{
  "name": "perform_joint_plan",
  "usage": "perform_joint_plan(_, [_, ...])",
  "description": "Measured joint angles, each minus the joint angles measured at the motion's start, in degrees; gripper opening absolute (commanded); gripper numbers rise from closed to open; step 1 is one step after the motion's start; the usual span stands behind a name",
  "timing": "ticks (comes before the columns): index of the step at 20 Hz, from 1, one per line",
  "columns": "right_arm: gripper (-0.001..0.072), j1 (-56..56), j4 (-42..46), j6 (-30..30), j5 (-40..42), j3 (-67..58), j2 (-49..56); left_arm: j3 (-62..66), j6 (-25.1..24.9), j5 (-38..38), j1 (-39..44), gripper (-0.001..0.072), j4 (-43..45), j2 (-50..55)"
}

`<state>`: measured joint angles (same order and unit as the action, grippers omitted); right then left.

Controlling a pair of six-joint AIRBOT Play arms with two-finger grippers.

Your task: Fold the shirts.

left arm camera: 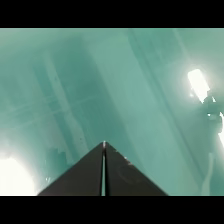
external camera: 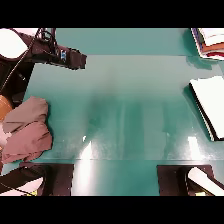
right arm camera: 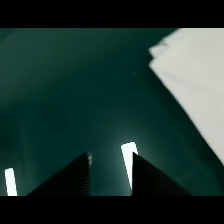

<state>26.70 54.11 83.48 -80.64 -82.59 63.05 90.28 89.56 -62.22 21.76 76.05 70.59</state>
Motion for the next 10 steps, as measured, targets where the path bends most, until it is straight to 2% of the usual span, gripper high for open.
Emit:
perform_joint_plan(2, [0.0021, -8.09, -0.83, -0.33, 2.01, -1.68, 0.0, 0.0, 0.0, 0.07, 0.0, 0.0022, 0.0, 0.0])
perform_joint_plan(6, [0.0021, -21.29, -1.29, -1.22, 4.98, -3.45, -0.02, 0.0, 0.0, 0.24, 0.0, 0.0022, 0.0, 0.0])
perform_joint_plan(10, [0.0021, -27.34, -1.44, -1.53, 6.05, -3.96, -0.02, 0.0, 0.02, 0.28, 0.0, 0.0022, -0.02, 0.0])
